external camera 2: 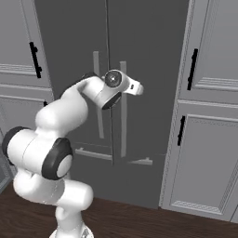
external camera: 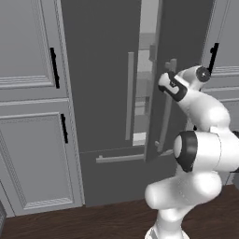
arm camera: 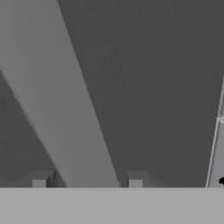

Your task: Grab a lemon wedge from the fridge and one ice cube from the ice bowl, and put them in the glass of lemonade.

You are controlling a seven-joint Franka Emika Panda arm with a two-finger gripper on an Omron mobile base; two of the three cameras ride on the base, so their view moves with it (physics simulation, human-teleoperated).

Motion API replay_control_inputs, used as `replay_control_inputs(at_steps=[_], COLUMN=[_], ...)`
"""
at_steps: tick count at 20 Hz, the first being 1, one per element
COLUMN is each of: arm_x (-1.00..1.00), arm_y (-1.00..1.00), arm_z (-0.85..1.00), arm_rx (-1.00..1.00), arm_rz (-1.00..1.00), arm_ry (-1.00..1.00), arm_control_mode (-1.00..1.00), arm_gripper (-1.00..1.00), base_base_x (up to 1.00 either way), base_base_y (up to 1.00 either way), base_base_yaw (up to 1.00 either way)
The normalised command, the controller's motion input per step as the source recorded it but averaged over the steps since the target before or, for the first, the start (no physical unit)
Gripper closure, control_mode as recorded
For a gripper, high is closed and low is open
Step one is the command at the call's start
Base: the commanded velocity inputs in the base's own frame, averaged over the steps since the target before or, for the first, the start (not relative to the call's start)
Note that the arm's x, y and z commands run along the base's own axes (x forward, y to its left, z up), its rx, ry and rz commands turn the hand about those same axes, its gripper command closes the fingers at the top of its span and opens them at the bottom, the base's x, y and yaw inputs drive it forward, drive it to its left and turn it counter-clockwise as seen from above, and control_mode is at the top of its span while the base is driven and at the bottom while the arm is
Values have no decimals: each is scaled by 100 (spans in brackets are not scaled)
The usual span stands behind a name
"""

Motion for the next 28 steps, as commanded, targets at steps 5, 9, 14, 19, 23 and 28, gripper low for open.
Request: replay_control_inputs(at_steps=[5,9,14,19,23,28], arm_x=[-100,-99,-60,-62,-87,-77], arm_y=[-87,-76,-11,0,0,29], arm_z=[0,2,17,43,64,46], arm_rx=[11,10,1,-2,-31,-59], arm_rz=[-12,-9,0,0,1,1], arm_ry=[0,0,0,0,-1,0], arm_control_mode=[-100,-100,-100,-100,-100,-100], arm_gripper=[100,100,-100,-100,-100,-100], base_base_x=[0,0,0,0,0,0], base_base_y=[0,0,0,0,0,0], base_base_yaw=[0,0,0,0,0,0])
